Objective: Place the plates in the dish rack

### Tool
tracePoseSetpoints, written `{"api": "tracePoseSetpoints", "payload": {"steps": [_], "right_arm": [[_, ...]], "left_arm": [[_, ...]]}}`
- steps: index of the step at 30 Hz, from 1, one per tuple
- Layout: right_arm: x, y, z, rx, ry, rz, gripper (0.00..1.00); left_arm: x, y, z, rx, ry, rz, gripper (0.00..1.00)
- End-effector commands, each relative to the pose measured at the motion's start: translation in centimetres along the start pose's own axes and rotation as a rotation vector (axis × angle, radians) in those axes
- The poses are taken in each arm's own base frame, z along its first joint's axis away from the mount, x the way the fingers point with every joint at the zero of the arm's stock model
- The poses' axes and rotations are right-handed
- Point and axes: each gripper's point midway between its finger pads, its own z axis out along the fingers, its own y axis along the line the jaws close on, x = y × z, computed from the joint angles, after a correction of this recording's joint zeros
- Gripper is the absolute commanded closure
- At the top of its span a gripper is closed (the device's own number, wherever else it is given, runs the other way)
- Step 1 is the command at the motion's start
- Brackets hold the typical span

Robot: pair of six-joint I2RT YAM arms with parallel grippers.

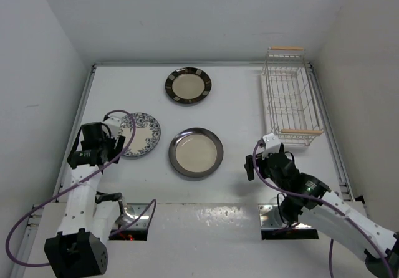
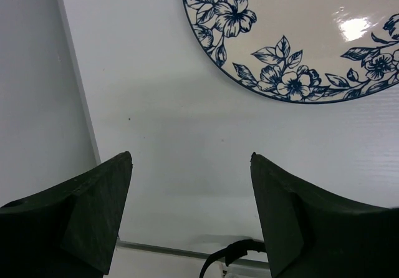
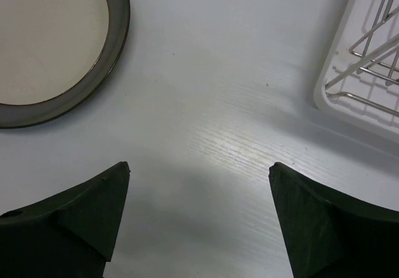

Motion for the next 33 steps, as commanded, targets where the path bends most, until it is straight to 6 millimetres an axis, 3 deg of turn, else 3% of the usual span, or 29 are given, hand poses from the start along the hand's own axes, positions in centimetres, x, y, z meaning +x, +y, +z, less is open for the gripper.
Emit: {"api": "tracePoseSetpoints", "payload": {"steps": [1,3,6,7,9,10,12,13,14,15,16,17,18,20,21,22,23,25,27,28,29,31,32,33], "right_arm": [[-1.7,0.0,-0.3,0.012,-0.034,0.013,0.05],[-2.6,0.0,0.0,0.024,-0.042,-0.02,0.0],[-7.7,0.7,0.0,0.023,-0.115,-0.068,0.0],[-8.8,1.3,1.1,0.024,-0.079,-0.134,0.0],[-11.3,2.1,2.1,0.037,-0.054,-0.169,0.0],[-13.9,2.5,2.0,0.048,-0.082,-0.181,0.0],[-14.6,3.4,4.1,0.084,-0.011,-0.236,0.0],[-16.7,4.1,4.3,0.072,-0.043,-0.22,0.0],[-15.8,4.5,6.0,0.063,-0.002,-0.229,0.0],[-15.7,6.5,6.5,-0.04,-0.001,-0.197,0.0],[-14.9,6.6,7.3,-0.061,0.021,-0.174,0.0],[-13.3,8.5,8.5,-0.168,0.078,-0.119,0.0],[-12.8,7.7,9.4,-0.143,0.096,-0.092,0.0],[-10.4,9.6,10.3,-0.279,0.182,-0.033,0.17],[-9.0,9.5,11.1,-0.282,0.23,0.011,0.25],[-7.3,10.3,11.5,-0.327,0.288,0.039,0.4],[-7.0,9.3,12.3,-0.306,0.298,0.116,0.44],[-4.5,10.0,13.1,-0.334,0.388,0.208,0.44],[-2.5,8.8,14.3,-0.289,0.451,0.307,0.35],[-2.3,9.2,14.3,-0.322,0.458,0.331,0.35],[-0.8,8.3,14.4,-0.303,0.491,0.37,0.35],[0.0,9.1,14.5,-0.354,0.519,0.445,0.39],[1.5,9.1,14.3,-0.361,0.54,0.466,0.44],[0.7,9.6,14.7,-0.401,0.504,0.497,0.47]], "left_arm": [[-0.5,-0.3,0.4,0.027,-0.023,-0.004,0.19],[-1.8,-0.6,0.1,0.054,-0.056,0.014,0.17],[-4.0,-0.9,-0.3,0.104,-0.111,0.043,0.06],[-5.7,-0.6,-0.7,0.113,-0.14,0.049,0.0],[-7.6,-0.3,-0.9,0.122,-0.16,0.031,0.0],[-9.9,0.8,-1.7,0.105,-0.199,0.013,0.0],[-10.9,1.8,-0.8,0.082,-0.151,-0.023,0.0],[-12.0,3.2,-1.4,0.036,-0.143,-0.061,0.0],[-12.4,3.7,-1.3,0.016,-0.127,-0.081,0.0],[-12.7,4.1,-0.5,0.004,-0.1,-0.118,0.0],[-13.1,5.8,-0.9,-0.038,-0.094,-0.164,0.0],[-12.7,6.3,-0.4,-0.052,-0.061,-0.216,0.0],[-13.0,7.1,-0.6,-0.069,-0.07,-0.23,0.0],[-12.7,7.9,-0.3,-0.048,-0.065,-0.276,0.0],[-12.3,7.7,0.0,-0.025,-0.053,-0.286,0.0],[-11.7,7.9,0.2,-0.013,-0.044,-0.28,0.0],[-11.8,7.5,0.5,0.026,-0.051,-0.278,0.0],[-11.2,7.3,0.8,0.039,-0.039,-0.275,0.0],[-9.7,6.6,1.9,0.065,0.005,-0.272,0.02],[-9.4,6.4,2.0,0.069,0.013,-0.264,0.04],[-9.0,6.5,2.3,0.065,0.019,-0.27,0.04],[-8.3,6.3,2.7,0.066,0.043,-0.271,0.04],[-8.5,6.4,2.7,0.062,0.035,-0.271,0.04],[-8.0,6.1,3.1,0.07,0.051,-0.271,0.04]]}}
